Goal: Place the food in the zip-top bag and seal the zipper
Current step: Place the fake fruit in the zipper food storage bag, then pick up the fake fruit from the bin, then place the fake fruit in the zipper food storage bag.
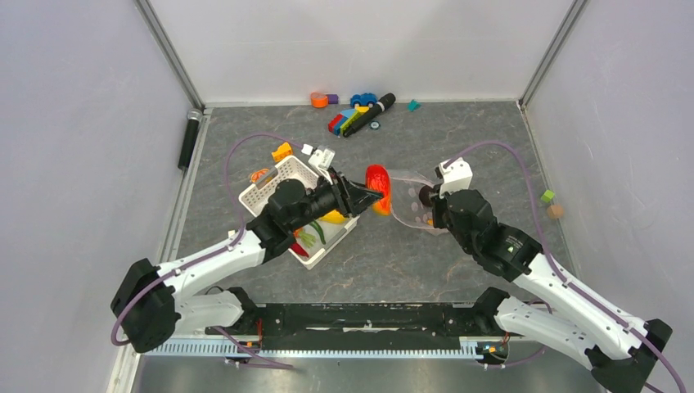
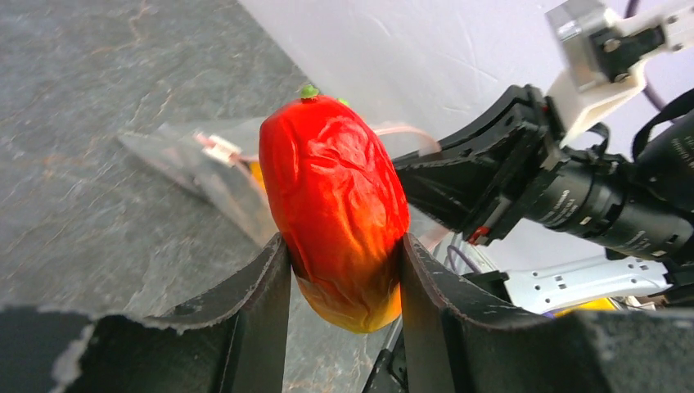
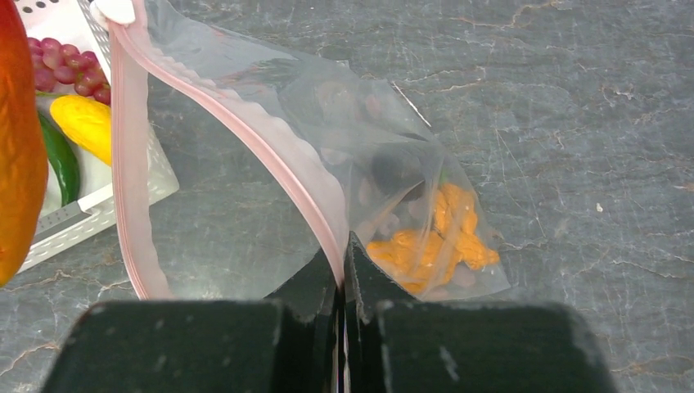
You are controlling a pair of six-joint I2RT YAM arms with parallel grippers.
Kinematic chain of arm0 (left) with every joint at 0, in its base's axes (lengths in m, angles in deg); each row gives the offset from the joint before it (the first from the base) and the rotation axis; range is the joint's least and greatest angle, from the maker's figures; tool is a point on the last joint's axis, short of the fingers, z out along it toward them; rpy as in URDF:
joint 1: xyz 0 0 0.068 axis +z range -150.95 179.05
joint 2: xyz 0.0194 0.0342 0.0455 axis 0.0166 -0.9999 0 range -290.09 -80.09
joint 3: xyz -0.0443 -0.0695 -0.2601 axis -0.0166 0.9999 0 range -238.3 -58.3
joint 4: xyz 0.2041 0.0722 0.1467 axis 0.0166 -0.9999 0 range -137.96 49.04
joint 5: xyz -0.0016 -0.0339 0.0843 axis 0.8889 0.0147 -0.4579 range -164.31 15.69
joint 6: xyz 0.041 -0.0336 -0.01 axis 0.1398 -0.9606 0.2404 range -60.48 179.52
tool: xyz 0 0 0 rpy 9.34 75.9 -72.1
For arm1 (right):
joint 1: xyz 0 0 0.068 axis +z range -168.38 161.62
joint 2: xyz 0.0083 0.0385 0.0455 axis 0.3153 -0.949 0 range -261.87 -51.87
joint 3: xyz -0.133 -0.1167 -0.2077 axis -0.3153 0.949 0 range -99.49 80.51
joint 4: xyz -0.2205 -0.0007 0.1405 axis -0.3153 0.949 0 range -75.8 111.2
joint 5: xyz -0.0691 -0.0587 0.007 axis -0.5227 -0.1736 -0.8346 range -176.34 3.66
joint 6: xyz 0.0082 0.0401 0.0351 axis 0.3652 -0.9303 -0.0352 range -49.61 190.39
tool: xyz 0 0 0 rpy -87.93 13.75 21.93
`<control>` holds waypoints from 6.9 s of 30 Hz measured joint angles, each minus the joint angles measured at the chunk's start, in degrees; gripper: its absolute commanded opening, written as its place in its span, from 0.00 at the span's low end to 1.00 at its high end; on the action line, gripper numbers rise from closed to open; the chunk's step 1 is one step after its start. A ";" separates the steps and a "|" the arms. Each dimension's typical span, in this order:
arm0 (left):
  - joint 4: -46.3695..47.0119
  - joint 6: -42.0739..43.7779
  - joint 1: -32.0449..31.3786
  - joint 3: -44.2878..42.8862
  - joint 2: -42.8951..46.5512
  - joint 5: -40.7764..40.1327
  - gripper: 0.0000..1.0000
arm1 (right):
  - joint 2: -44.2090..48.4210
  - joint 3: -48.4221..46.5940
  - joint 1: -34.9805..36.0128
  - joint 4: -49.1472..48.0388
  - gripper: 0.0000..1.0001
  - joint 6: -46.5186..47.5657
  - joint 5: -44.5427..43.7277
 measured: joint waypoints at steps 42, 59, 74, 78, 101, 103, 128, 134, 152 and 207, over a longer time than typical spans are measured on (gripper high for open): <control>0.42 8.44 -9.14 -12.20 -17.40 -4.04 1.00 | 2.64 0.90 -0.02 -0.96 0.08 0.42 2.51; -17.46 10.03 -9.22 -8.02 1.27 -23.74 1.00 | 2.69 0.90 -0.02 -0.96 0.09 0.63 1.11; -40.02 2.49 1.51 -2.36 5.92 -40.17 1.00 | 0.50 0.90 -0.02 -0.94 0.09 1.49 -0.63; -41.75 -0.24 6.84 -0.22 7.78 -38.56 1.00 | 0.50 0.90 -0.02 -0.94 0.09 1.49 -1.22; -46.47 -4.28 11.76 0.98 3.43 -36.94 1.00 | 0.04 0.90 -0.02 -0.92 0.10 1.51 -2.01; -45.64 -4.44 12.35 0.98 2.27 -36.52 1.00 | 0.04 0.90 -0.02 -0.92 0.10 1.51 -2.01; -17.73 -33.05 23.30 2.78 -22.12 -33.00 0.89 | 0.28 0.90 -0.02 -0.90 0.10 1.51 -3.34; -17.46 -35.98 23.52 -0.66 -26.23 -34.18 0.71 | 0.28 0.90 -0.02 -0.87 0.10 1.53 -3.87; -17.05 -35.69 23.56 -0.46 -25.53 -32.26 0.02 | 0.28 0.90 -0.02 -0.90 0.10 1.51 -3.85; -5.75 -4.74 11.26 3.34 3.15 -0.52 0.03 | 0.96 0.90 -0.02 -0.92 0.10 1.49 -2.01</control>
